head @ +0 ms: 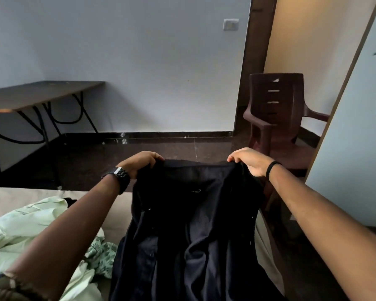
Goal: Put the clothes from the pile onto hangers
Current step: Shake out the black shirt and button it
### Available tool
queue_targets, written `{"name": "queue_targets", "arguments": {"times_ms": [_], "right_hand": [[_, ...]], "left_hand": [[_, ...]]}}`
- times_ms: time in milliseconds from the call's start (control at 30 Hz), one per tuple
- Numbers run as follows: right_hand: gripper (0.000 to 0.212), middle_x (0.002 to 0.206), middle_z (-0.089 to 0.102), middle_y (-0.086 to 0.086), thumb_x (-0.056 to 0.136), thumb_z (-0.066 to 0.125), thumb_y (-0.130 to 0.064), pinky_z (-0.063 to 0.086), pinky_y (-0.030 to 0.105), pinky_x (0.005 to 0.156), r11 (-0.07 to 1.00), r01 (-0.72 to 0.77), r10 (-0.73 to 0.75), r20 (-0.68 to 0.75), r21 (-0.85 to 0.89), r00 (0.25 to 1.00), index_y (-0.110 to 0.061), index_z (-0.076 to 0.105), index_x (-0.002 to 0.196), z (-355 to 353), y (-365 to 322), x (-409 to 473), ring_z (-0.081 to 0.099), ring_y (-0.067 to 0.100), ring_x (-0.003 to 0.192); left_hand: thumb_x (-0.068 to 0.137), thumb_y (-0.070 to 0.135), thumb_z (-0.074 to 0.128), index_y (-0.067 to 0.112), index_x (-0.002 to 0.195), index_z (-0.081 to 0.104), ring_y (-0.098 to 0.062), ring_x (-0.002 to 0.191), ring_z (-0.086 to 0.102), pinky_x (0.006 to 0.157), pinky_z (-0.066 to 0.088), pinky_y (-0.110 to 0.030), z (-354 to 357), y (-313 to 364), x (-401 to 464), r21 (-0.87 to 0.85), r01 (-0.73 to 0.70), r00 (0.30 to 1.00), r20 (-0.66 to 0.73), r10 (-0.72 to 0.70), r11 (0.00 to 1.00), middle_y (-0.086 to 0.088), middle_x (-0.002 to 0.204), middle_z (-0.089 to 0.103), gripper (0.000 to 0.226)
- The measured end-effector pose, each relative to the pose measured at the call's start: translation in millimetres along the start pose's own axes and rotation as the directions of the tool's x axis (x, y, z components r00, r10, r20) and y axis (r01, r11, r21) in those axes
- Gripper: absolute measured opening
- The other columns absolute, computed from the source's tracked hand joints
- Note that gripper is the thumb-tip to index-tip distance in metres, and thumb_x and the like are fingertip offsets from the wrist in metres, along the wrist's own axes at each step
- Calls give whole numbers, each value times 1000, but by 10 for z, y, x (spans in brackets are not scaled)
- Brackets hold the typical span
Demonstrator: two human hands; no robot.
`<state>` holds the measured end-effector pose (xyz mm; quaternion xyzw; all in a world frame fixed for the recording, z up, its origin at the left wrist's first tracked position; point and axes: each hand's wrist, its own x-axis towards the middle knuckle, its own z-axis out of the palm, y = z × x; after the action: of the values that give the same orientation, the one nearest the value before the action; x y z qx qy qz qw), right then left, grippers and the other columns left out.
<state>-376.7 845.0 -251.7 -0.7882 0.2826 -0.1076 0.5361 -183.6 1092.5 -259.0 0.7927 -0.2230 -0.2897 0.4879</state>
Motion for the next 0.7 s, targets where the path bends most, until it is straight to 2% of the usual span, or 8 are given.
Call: {"name": "queue_targets", "arguments": {"times_ms": [133,200,267,367,467,533,600,700], "right_hand": [[22,92,61,-2,92,56,-20,36,24,87,987,5,20,158,-159,987,-9,66,75,-118,115,71,50,17,103],[41,97,63,-2,80,68,-49,33,29,98,959,43,29,248,-279,968,-8,65,80,-121,159,118,52,15,104],[66,90,62,8,59,75,-65,40,33,90,933,86,51,367,-349,929,-4,60,81,-94,166,132,55,20,89],[43,77,62,5,61,83,-48,45,28,71,875,171,83,489,-452,868,-11,66,77,-52,138,130,57,17,73],[21,75,61,2,76,78,-34,42,28,70,702,335,-1,469,-629,883,-23,66,63,-27,104,193,56,13,73],[21,78,63,4,79,76,-33,43,29,70,625,371,-113,391,-687,914,-25,66,61,-24,73,229,57,14,74],[21,78,64,5,82,72,-33,42,26,68,623,360,-209,295,-695,932,-16,68,70,-45,19,231,56,14,73],[27,77,61,4,88,66,-34,39,30,70,605,360,-302,213,-710,929,-9,65,77,-72,-67,199,53,16,76]], "left_hand": [[77,-15,34,11,88,61,-20,61,54,48,48,-21,-69,-101,110,16,38,999,25,-38,999,-11,78,57,39],[79,-10,35,12,85,60,-21,61,52,48,47,-22,-47,-139,145,-14,77,997,27,-76,997,-10,75,56,33],[84,-2,37,13,83,60,-19,57,52,47,47,-20,-3,-158,154,-69,108,994,20,-107,992,-7,70,56,27],[90,10,41,13,80,61,-16,57,55,48,48,-19,-1,-203,198,-159,129,991,4,-130,979,-3,69,58,22],[91,14,46,14,79,64,-16,58,57,55,49,-25,-12,-241,231,-106,117,993,10,-116,987,-5,72,60,22],[92,14,46,11,79,67,-18,57,57,58,49,-26,-12,-217,235,30,73,997,10,-73,997,-7,73,63,24],[92,21,46,9,81,69,-21,63,57,61,47,-27,-36,-177,231,184,20,999,31,-26,983,-9,78,65,27],[80,45,64,16,90,67,-18,83,61,77,49,-30,-61,-111,201,435,-134,975,219,40,890,-4,92,66,31]]}}
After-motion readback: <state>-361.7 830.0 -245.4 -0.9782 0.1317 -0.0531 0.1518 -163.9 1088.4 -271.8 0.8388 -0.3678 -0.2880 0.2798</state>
